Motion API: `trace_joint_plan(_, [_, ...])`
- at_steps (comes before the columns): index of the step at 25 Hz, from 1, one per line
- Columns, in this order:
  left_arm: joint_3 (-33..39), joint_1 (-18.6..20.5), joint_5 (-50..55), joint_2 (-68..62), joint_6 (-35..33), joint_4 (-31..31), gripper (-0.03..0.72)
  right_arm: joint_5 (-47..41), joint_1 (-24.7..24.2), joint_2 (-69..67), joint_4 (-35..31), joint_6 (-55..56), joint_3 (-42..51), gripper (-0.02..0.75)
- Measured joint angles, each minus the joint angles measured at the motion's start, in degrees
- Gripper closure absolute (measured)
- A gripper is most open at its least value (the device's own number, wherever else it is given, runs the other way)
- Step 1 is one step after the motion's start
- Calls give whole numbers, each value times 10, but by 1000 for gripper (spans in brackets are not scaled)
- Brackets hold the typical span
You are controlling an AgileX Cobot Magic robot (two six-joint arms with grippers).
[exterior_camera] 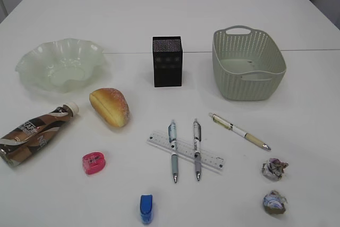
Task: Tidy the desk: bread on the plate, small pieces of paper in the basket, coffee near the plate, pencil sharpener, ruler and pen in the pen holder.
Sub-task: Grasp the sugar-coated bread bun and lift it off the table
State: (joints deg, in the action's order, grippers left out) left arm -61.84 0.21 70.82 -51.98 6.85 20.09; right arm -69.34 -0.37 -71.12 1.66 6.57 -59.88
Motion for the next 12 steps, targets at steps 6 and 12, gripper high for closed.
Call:
trace_joint_plan(6, [-13,0,-27,-60,4,23,139,-4,0,-89,-12,1,-90,155])
trace_joint_plan(12, [-51,-24,-56,-125,5,27,138,-5,0,-136,-41,1,-109,154])
